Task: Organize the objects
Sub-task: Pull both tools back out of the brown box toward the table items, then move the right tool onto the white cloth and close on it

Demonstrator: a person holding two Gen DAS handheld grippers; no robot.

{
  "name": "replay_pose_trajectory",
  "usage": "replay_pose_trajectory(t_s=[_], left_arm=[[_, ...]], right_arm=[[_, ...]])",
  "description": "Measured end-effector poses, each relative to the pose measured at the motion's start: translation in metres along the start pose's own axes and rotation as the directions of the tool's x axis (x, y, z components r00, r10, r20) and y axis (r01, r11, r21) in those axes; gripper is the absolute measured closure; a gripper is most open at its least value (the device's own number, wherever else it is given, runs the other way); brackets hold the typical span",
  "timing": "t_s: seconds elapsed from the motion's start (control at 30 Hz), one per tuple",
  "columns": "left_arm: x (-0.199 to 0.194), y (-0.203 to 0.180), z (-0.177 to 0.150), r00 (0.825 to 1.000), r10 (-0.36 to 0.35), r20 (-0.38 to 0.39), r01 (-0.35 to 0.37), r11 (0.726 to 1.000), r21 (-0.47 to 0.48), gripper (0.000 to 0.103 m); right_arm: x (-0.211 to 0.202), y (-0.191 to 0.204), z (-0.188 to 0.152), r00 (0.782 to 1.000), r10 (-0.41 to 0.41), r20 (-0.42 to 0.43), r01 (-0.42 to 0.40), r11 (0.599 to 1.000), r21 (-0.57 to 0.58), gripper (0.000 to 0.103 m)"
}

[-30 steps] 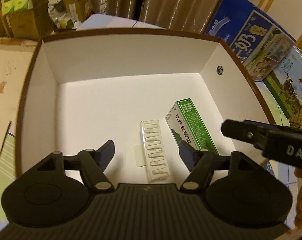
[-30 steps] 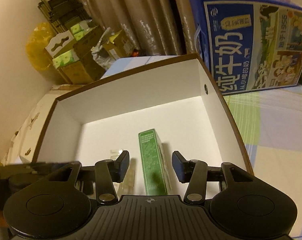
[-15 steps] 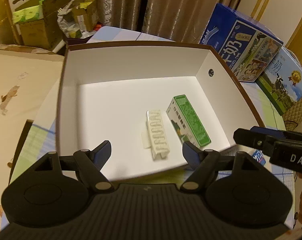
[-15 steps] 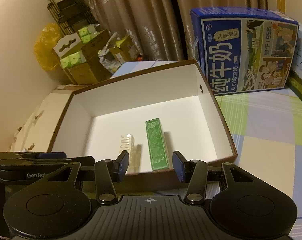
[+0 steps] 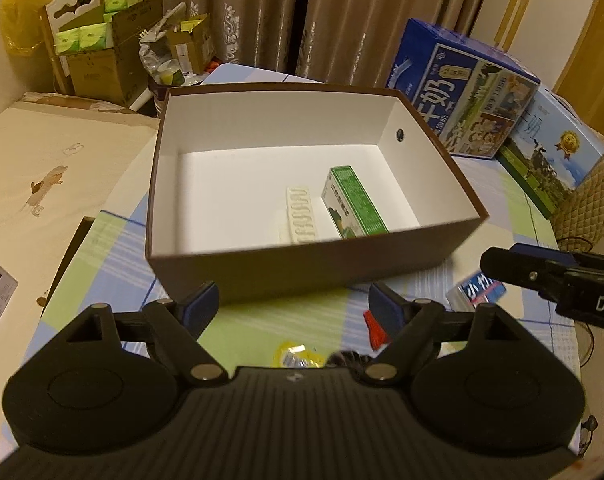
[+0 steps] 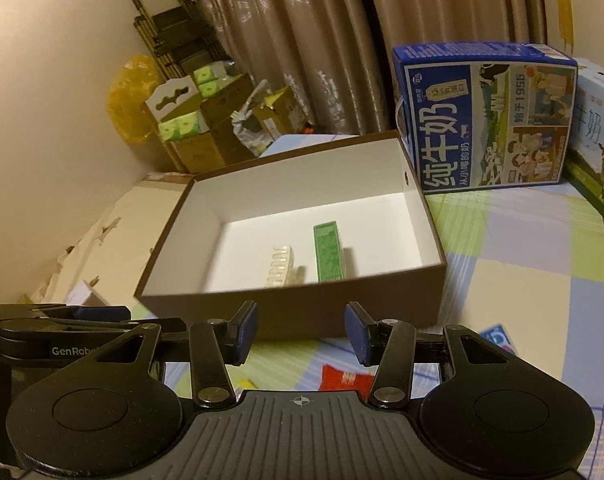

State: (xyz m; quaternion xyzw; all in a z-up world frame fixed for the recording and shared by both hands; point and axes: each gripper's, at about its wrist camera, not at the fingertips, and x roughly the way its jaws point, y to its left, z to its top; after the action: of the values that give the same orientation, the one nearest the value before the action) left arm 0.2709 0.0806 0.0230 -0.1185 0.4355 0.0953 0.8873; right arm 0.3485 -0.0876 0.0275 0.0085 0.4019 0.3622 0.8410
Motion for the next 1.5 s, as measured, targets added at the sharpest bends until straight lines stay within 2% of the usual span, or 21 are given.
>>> replay_pose_trajectory(t_s=[0.27,0.67,1.03,1.5], left_arm=[[-0.027,-0.014,-0.033,1.000,0.013,0.003,-0.013,1.000,0.005,0.022],[-0.052,-0.014,-0.074,0.999,0.042,-0.011,-0.041,0.999,0.008,0.022],[-0.048,-0.013,-0.101,0.998,0.021,-0.062,-0.020,1.000,0.013,0.021],[-0.034,-0.022,-0.105,0.995,-0.024,-0.101,0.030,0.998,0.055,0.021]], right_arm=[[-0.037,-0.006,-0.030,1.000,0.017,-0.002,-0.017,1.000,-0.006,0.057],[-0.071,-0.020,-0.068,1.000,0.010,-0.019,-0.010,1.000,0.013,0.057],[-0.079,-0.030,-0.095,0.998,-0.020,-0.059,0.023,0.999,0.044,0.057],[-0.082,-0.041,-0.118,0.994,-0.053,-0.100,0.060,0.996,0.065,0.058]])
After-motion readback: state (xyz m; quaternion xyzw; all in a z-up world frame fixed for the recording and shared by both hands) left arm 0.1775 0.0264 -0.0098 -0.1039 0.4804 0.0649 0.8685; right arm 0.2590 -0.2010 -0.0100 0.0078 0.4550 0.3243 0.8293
